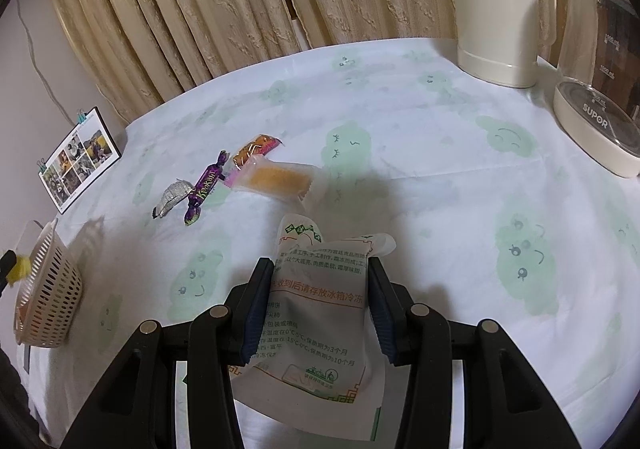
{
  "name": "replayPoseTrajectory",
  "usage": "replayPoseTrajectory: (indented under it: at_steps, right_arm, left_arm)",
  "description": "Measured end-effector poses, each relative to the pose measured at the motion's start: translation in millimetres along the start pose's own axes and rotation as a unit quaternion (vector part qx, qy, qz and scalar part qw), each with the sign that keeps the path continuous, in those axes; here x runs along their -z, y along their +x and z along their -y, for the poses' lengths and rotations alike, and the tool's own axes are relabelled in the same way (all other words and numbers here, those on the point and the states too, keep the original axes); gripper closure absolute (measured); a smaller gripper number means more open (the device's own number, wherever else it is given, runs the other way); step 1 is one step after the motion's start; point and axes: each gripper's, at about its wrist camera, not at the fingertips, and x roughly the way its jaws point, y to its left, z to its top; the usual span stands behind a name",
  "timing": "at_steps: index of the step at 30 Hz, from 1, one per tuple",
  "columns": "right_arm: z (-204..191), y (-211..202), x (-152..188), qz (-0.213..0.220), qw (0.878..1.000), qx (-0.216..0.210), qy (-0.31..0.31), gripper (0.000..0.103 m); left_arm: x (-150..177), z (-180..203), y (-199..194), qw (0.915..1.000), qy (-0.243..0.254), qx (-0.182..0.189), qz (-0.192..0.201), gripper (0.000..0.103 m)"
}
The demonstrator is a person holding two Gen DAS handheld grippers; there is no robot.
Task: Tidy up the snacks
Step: 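Lower the jelly cup into the basket with the left gripper while the right carries the white packet, then lower the white printed packet into the basket and open the right gripper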
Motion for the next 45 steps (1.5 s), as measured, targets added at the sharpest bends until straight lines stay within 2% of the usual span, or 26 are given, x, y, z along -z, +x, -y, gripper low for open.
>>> replayPoseTrajectory:
  at_steps: [1, 3, 4, 10, 19, 32, 45]
  right_arm:
    - [0, 0, 0, 0.001, 1.0, 0.001, 0.0, 0.06]
    - [-1, -1, 1, 0.003, 1.0, 0.003, -0.001, 0.06]
    - [-2, -1, 2, 0.004, 1.0, 0.003, -0.001, 0.06]
    - [-10, -5, 5, 0.01, 1.0, -0.005, -0.006, 0.06]
    - [-55, -19, 4, 0.018, 0.997, -0.064, -0.026, 0.06]
    - [-174, -39, -3, 0.031, 0.98, -0.171, -0.1, 0.06]
    - [-269, -31, 13, 0.015, 0.961, -0.222, -0.164, 0.06]
  left_arm:
    - [0, -3, 0, 1.0, -0.005, 0.0, -0.002, 0.056]
    - [0, -10, -1, 0.9998, -0.02, -0.002, 0.0, 0.039]
    - [0, -13, -3, 0.9996, -0.026, -0.004, 0.006, 0.036]
    - [-5, -27, -13, 0.9989, -0.042, -0.009, 0.021, 0.036]
    - [-5, -36, -27, 0.9982, -0.038, -0.022, 0.04, 0.036]
    - [-1, -61, -31, 0.9969, -0.063, -0.022, 0.041, 0.036]
    - [3, -83, -33, 0.9959, -0.077, -0.024, 0.042, 0.036]
